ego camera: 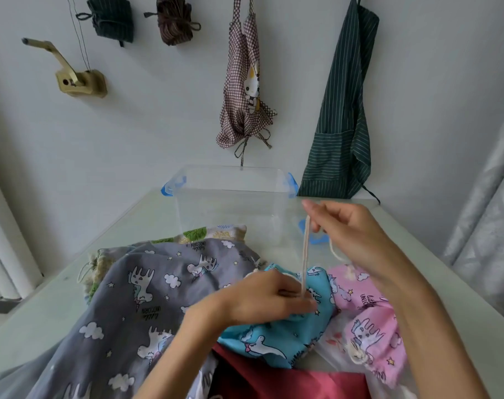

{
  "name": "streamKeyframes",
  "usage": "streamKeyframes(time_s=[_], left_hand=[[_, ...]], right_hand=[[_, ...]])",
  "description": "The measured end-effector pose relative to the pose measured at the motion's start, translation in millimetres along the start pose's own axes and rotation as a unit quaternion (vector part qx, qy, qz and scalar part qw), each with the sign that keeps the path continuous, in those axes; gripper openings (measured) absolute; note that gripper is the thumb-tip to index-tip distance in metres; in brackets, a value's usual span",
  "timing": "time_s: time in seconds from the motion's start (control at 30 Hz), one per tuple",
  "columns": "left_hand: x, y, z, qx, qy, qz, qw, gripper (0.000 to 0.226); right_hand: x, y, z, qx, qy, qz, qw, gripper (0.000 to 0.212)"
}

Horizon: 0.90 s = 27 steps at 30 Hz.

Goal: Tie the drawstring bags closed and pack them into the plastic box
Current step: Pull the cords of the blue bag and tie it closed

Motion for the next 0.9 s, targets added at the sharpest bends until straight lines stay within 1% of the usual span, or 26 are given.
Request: streamKeyframes(time_s=[0.03, 0.07, 0.1, 0.13, 0.17, 0.2, 0.23, 0.27, 0.3, 0.33, 0.37, 0.4, 0.43, 0.5, 0.6, 0.63, 0.67, 0.7, 0.73, 0.77, 0.8, 0.83, 0.87, 0.9], left_hand=[[-1, -4, -1, -0.041, -0.009, -0.007, 0.999, 0.040], [0, -5, -3, -0.064, -0.013, -0.014, 0.998, 0.038], [0, -6, -3, -0.067, -0.012, -0.014, 0.998, 0.038], [1, -5, -5, -0.052, -0.009, -0.010, 0.999, 0.040], [2, -3, -4, -0.022, -0.003, -0.004, 1.000, 0.042], [4, 0, -4, 0.017, 0.005, 0.005, 1.000, 0.042], [5, 4, -3, 0.053, 0.010, 0.010, 0.998, 0.042], [6, 8, -1, 0.083, 0.011, 0.017, 0.996, 0.041], [8, 13, 0, 0.104, 0.009, 0.022, 0.994, 0.041], [10, 17, 0, 0.116, 0.006, 0.029, 0.993, 0.039], [12, 20, 0, 0.126, 0.008, 0.035, 0.991, 0.038], [14, 22, 0, 0.135, 0.008, 0.041, 0.990, 0.037], [14, 24, 1, 0.143, 0.008, 0.046, 0.989, 0.036], [16, 26, 2, 0.143, 0.010, 0.048, 0.989, 0.035], [17, 26, 4, 0.138, 0.014, 0.051, 0.989, 0.035], [17, 26, 4, 0.140, 0.015, 0.049, 0.989, 0.035], [17, 27, 3, 0.144, 0.016, 0.039, 0.989, 0.036], [17, 29, 2, 0.157, 0.019, 0.015, 0.987, 0.036], [16, 32, 2, 0.186, 0.024, -0.026, 0.982, 0.036], [15, 36, 3, 0.225, 0.036, -0.074, 0.971, 0.039], [16, 41, 4, 0.262, 0.046, -0.115, 0.957, 0.043], [18, 45, 4, 0.287, 0.051, -0.143, 0.946, 0.043], [20, 49, 5, 0.299, 0.051, -0.160, 0.939, 0.039], [22, 51, 6, 0.306, 0.050, -0.168, 0.936, 0.035]], right_hand=[[0, -5, 1, 0.003, 0.018, 0.007, 1.000, 0.034], [-1, -10, 2, 0.006, 0.036, 0.036, 0.999, 0.029], [-1, -16, 2, 0.005, 0.044, 0.083, 0.996, 0.027], [-2, -20, -2, -0.001, 0.041, 0.129, 0.991, 0.030], [-2, -22, -6, 0.001, 0.028, 0.142, 0.990, 0.033], [-5, -22, -15, 0.023, 0.005, 0.119, 0.993, 0.035], [-7, -19, -22, 0.066, -0.024, 0.067, 0.995, 0.036], [-8, -14, -29, 0.125, -0.069, 0.019, 0.990, 0.039], [-8, -9, -35, 0.159, -0.113, 0.017, 0.981, 0.040], [-8, -6, -38, 0.164, -0.144, 0.057, 0.974, 0.040], [-7, -6, -38, 0.147, -0.169, 0.115, 0.968, 0.039], [-4, -8, -33, 0.128, -0.184, 0.162, 0.961, 0.038], [-2, -11, -29, 0.122, -0.185, 0.190, 0.956, 0.037], [-1, -18, -26, 0.134, -0.156, 0.202, 0.957, 0.034], [-4, -25, -32, 0.141, -0.137, 0.169, 0.966, 0.024], [-4, -26, -33, 0.117, -0.147, 0.152, 0.970, 0.019], [-5, -26, -33, 0.048, -0.160, 0.144, 0.975, 0.016], [-6, -28, -33, -0.069, -0.178, 0.146, 0.971, 0.016], [-8, -29, -34, -0.224, -0.199, 0.152, 0.942, 0.017], [-10, -29, -31, -0.389, -0.217, 0.150, 0.883, 0.018], [-11, -27, -30, -0.514, -0.227, 0.133, 0.816, 0.018], [-12, -24, -30, -0.592, -0.230, 0.098, 0.766, 0.020], [-13, -20, -31, -0.624, -0.231, 0.052, 0.744, 0.020], [-12, -14, -34, -0.603, -0.232, 0.010, 0.763, 0.018]])
Point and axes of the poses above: each hand's wrist, its own x-axis away from the middle knuckle, its own y-axis out of the back of the hand, z = x × y, the point moved 1 cm from there along -x, towards the middle knuckle, and after that the axes turned 1 degree about -z, right-handed, at the moved point
